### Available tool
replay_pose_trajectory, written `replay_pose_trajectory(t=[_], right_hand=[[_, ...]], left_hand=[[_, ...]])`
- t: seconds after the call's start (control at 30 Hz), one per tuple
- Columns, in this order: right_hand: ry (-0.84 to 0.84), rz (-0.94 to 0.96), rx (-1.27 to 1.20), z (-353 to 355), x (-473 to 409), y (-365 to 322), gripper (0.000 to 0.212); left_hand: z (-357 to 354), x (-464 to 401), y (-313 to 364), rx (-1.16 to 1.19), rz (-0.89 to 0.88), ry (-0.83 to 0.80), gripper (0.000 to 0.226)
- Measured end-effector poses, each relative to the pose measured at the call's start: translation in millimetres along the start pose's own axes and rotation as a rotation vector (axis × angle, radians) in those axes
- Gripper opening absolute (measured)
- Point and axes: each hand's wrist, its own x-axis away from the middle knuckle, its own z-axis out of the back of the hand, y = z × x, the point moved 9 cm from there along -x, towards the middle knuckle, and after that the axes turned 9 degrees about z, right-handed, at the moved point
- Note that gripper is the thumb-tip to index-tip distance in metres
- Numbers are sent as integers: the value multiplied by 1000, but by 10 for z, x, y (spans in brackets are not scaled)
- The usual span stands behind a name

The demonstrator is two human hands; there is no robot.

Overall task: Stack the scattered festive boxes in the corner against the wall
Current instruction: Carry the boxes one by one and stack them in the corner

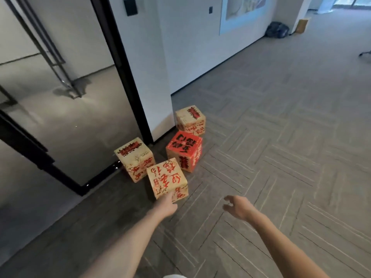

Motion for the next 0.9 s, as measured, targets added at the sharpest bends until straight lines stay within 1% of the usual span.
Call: replay_pose_trajectory(t=[0.07,0.27,0.5,0.67,0.77,0.9], right_hand=[[-35,35,14,134,-302,-39,54],[-143,114,42,245,-1146,-409,59],[-217,103,91,166,-2237,-807,62],[-256,64,107,86,-3111,-1013,62],[-261,35,85,-12,-3552,-1025,63],[-301,3,80,-283,-4067,-876,66]], left_hand=[[109,-10,3,41,50,17,50],[337,-425,-248,118,186,50,50],[696,-1376,-567,225,265,24,54],[930,-2168,-713,247,264,-25,57],[898,-2613,-882,288,312,-34,55],[610,-3029,-1080,385,415,-70,63]])
